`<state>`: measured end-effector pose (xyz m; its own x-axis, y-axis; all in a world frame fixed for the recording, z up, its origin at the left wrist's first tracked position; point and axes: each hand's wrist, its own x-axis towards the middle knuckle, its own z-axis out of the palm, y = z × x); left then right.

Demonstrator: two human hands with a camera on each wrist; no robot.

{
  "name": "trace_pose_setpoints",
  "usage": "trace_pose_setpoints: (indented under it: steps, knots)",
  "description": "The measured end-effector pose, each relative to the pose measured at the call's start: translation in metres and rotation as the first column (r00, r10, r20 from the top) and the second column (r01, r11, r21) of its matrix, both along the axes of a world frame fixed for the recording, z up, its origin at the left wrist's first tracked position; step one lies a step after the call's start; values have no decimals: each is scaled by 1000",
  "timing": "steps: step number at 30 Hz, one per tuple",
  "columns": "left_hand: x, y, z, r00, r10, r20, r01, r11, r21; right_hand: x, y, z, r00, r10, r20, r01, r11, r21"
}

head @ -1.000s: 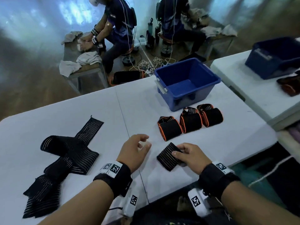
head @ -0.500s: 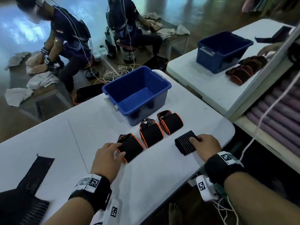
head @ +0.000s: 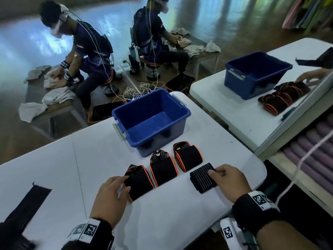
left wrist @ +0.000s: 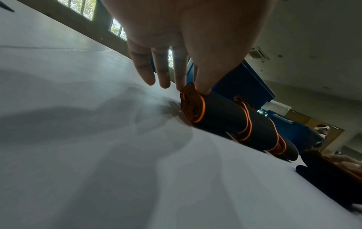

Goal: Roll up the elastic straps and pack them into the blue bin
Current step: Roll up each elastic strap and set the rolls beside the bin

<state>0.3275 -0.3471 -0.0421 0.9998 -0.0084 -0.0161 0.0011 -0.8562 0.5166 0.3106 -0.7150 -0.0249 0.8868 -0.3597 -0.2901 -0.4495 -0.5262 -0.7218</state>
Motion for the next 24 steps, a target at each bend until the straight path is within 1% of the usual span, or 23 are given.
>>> trace_pose_setpoints:
  steps: [3, 6, 10, 13, 16, 18, 20, 22, 24]
  knots:
    - [-4, -2, 3, 998, 56, 29, -54, 997, -63, 6, -3, 12, 999, -5, 49, 5, 1000, 8]
    - [-12, 2, 8, 991, 134, 18, -131, 984, -119, 20, 9, 30, 993, 58, 98, -56, 998, -21]
    - [-26, 17, 11, 974, 228, 1, -225, 963, -150, 40, 58, 44, 961, 240, 135, -236, 971, -42]
    - [-43, 37, 13, 956, 292, 1, -289, 946, -147, 48, 111, 43, 904, 411, 121, -407, 912, -57]
    - [-65, 66, 11, 920, 392, -11, -390, 909, -151, 51, 170, 40, 802, 594, 62, -589, 804, -75]
    - [-82, 89, 9, 886, 464, -9, -459, 874, -162, 50, 211, 38, 704, 710, 19, -703, 700, -121]
    - [-101, 113, 6, 850, 527, 8, -520, 842, -145, 48, 249, 35, 594, 804, -29, -793, 579, -187]
    - [-122, 138, 3, 814, 581, 9, -579, 812, -73, 45, 284, 32, 495, 865, -80, -859, 473, -194]
    - [-140, 159, -4, 786, 617, 39, -618, 786, 25, 42, 314, 28, 407, 905, -123, -905, 382, -186]
